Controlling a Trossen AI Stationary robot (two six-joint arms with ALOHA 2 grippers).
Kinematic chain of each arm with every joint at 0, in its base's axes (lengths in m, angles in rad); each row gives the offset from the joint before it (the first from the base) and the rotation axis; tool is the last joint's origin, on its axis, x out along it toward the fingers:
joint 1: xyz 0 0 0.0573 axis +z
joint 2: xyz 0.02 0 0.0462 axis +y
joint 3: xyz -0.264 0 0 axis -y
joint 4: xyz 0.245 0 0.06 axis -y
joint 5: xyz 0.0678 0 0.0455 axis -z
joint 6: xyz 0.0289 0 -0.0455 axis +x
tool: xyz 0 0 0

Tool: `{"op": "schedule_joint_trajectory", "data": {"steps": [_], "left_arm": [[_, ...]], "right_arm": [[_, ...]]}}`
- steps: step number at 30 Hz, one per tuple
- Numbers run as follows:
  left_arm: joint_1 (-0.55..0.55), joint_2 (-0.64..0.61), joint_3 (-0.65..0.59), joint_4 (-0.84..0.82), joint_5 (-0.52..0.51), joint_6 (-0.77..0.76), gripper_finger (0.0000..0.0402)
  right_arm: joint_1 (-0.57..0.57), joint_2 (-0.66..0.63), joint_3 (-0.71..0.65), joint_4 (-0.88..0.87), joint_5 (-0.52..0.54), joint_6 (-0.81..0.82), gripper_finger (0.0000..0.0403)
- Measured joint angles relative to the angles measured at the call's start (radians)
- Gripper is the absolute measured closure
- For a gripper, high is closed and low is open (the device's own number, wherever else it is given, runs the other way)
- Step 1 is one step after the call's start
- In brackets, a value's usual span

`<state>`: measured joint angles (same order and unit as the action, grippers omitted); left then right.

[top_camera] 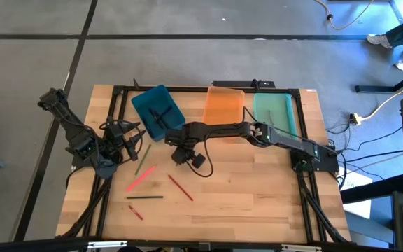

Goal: Sort crayons/erasers/pens/pencils in bins
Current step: Put the blue crayon into the light blue bin

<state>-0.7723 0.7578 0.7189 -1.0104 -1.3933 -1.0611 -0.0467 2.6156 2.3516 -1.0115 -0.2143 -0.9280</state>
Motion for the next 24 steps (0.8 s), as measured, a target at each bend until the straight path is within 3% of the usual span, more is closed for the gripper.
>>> {"op": "schedule_joint_trajectory", "data": {"steps": [12, 24], "left_arm": [[0.000, 0.000, 0.000, -0.001, 0.000, 0.000, 0.0231], [0.000, 0.000, 0.000, 0.011, 0.007, -0.002, 0.0231]], "right_arm": [[0.000, -0.045, 0.001, -0.225, 0.038, 0.089, 0.0375], [-0.014, -0.173, 0.002, -0.399, 0.056, 0.218, 0.0376]]}}
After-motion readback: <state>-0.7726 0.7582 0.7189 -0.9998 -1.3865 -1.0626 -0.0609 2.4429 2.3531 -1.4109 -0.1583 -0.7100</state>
